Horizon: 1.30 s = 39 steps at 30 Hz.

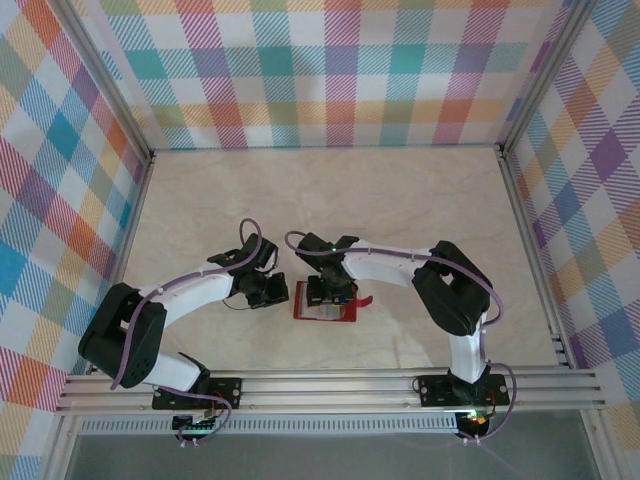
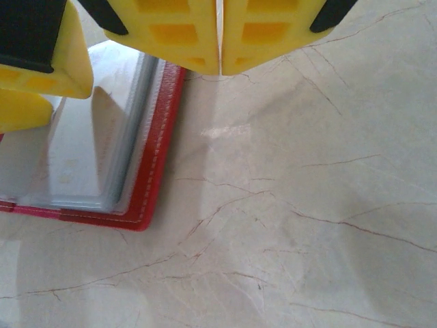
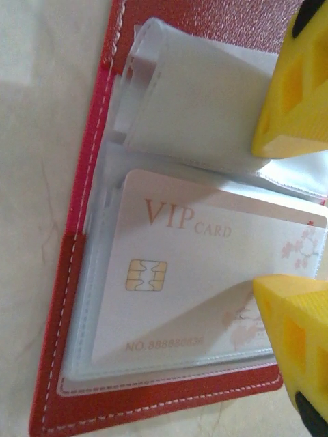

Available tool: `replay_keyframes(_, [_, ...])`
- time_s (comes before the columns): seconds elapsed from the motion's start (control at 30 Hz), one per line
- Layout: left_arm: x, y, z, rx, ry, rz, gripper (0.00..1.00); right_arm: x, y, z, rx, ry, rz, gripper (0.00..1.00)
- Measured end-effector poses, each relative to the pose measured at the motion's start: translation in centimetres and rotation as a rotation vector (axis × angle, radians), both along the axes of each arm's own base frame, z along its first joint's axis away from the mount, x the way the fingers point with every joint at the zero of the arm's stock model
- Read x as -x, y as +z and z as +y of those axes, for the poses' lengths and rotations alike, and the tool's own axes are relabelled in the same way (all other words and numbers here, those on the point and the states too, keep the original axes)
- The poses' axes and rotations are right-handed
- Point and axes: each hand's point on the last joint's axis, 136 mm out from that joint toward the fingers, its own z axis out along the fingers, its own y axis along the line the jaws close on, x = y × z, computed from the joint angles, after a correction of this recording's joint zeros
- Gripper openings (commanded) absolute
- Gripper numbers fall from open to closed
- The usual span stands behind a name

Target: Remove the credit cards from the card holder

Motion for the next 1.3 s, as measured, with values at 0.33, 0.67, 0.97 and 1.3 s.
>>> replay_keyframes(0.33, [0.0,0.0,0.0,0.001,0.0,-0.001,0.11,-0.4,2.2,-2.3,0.07,-0.014,-0.07,0.51])
replay_keyframes(0.67, [-0.1,-0.1,0.0,-0.002,0.0,0.003,0.11,-0.5,2.4,-3.3,0.115,-0.018,-0.087,0.45])
replay_keyframes(0.97, [-0.1,-0.2,0.0,-0.003,0.0,0.006,0.11,-0.4,2.4,-2.7,0.082,-0.014,-0.076,0.17])
replay_keyframes(1.3, [-0.1,0.0,-0.5,0.013,-0.013,0.018,0.11,-0.4,2.8,-3.8,0.102,-0.02,-0.097,0.33])
